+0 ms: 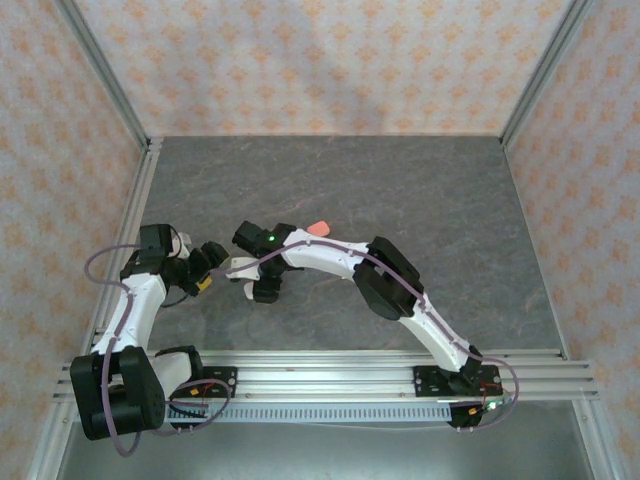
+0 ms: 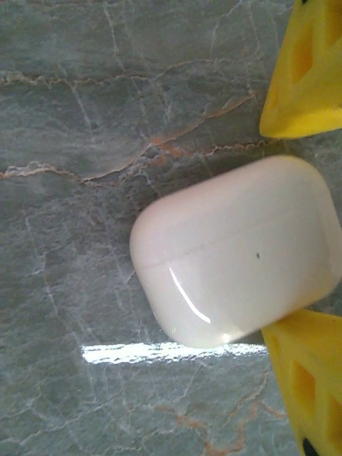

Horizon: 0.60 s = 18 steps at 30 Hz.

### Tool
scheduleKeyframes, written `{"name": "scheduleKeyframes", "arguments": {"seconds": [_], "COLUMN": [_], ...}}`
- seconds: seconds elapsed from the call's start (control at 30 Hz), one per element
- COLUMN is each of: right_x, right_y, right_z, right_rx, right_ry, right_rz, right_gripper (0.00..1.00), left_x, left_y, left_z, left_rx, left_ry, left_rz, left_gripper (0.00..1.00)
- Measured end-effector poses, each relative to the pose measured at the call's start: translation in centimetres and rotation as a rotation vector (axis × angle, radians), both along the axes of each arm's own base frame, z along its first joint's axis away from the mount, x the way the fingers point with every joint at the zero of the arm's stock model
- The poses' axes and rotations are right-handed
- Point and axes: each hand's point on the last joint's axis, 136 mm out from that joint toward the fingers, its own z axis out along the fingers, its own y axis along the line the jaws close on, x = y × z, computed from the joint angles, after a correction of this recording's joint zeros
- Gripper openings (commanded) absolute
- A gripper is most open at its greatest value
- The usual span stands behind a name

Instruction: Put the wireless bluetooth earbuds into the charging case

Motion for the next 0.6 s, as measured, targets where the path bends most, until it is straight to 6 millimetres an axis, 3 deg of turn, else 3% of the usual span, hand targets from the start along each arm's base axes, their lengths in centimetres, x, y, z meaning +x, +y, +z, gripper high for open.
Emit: {"name": "scheduleKeyframes", "arguments": {"seconds": [0.3,0.6], "right_x": [-0.2,-2.7], "right_y": [-0.1,-2.1], "right_z": [-0.1,0.2], "right_rx": [0.062,0.092], "right_ry": [-0.003,0.057], "right_rz": [-0.047,-0.077], "right_gripper": [0.49,0.70], "left_x": [0.0,0.0], "left_y": [0.0,0.0], "left_z": [0.0,0.0], "left_rx": [0.000,-0.001], "left_ry": [0.000,0.002], "left_rz": [0.000,0.001], "left_gripper": [0.79,0.79]}}
